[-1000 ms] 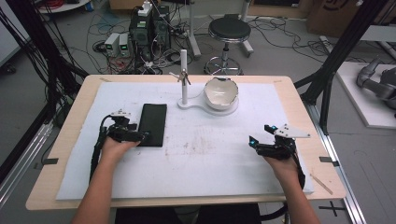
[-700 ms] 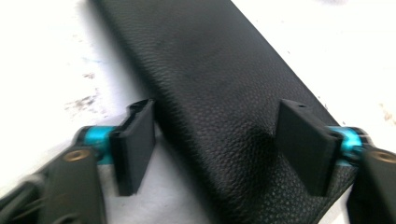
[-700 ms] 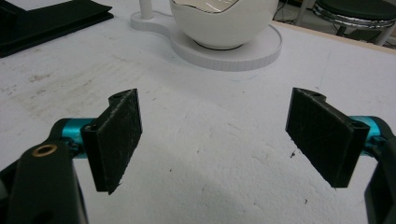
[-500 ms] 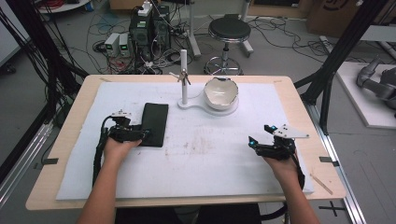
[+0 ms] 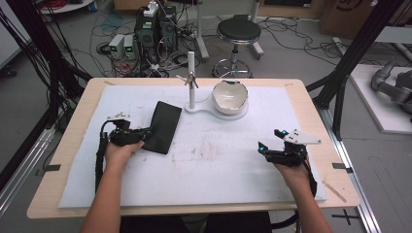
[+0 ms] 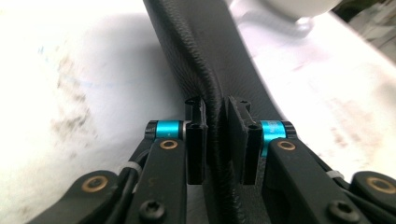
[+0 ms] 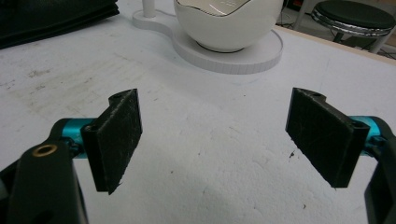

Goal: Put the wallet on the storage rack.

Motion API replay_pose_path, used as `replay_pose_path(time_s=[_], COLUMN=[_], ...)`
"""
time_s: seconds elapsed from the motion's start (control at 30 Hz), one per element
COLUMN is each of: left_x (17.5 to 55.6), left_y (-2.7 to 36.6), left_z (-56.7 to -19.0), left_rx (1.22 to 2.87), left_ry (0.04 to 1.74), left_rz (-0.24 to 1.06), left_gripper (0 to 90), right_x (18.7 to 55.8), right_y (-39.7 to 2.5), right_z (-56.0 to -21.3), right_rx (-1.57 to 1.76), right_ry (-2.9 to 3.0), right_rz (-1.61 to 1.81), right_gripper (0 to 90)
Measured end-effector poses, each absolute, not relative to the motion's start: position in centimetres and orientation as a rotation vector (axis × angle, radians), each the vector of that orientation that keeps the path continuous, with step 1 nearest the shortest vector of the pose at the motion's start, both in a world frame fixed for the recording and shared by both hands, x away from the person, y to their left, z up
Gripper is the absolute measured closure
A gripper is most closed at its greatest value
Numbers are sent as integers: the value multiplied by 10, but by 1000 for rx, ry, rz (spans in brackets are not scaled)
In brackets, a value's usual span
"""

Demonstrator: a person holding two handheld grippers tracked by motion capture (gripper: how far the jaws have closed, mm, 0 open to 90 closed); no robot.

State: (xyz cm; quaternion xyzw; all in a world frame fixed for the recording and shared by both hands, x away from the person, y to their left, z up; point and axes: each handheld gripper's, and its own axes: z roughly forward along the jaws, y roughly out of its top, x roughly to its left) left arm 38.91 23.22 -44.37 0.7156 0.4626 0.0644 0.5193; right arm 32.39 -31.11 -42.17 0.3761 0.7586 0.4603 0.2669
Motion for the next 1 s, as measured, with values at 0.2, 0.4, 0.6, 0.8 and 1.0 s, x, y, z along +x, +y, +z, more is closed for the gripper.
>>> replay_pose_path(time_s=[0.2, 0.4, 0.6, 0.8, 1.0], left_x=[381, 368, 351, 336, 328], left_y=[233, 234, 231, 213, 191], left_z=[-422, -391, -362, -343, -339], left_rx=[1756, 1811, 1829, 1854, 1871], left_ry=[1018, 944, 810, 650, 538], left_rz=[158, 231, 250, 222, 177], left_gripper=[805, 808, 809, 811, 811], right_x=[326, 325, 323, 322, 321], right_y=[-311, -311, -308, -305, -302], right_z=[-422, -421, -415, -409, -402], right_rx=[1014, 1006, 979, 953, 900], right_ry=[2054, 2054, 2054, 2064, 2091], right_rz=[1246, 1256, 1273, 1301, 1382], right_gripper=[187, 187, 187, 187, 187])
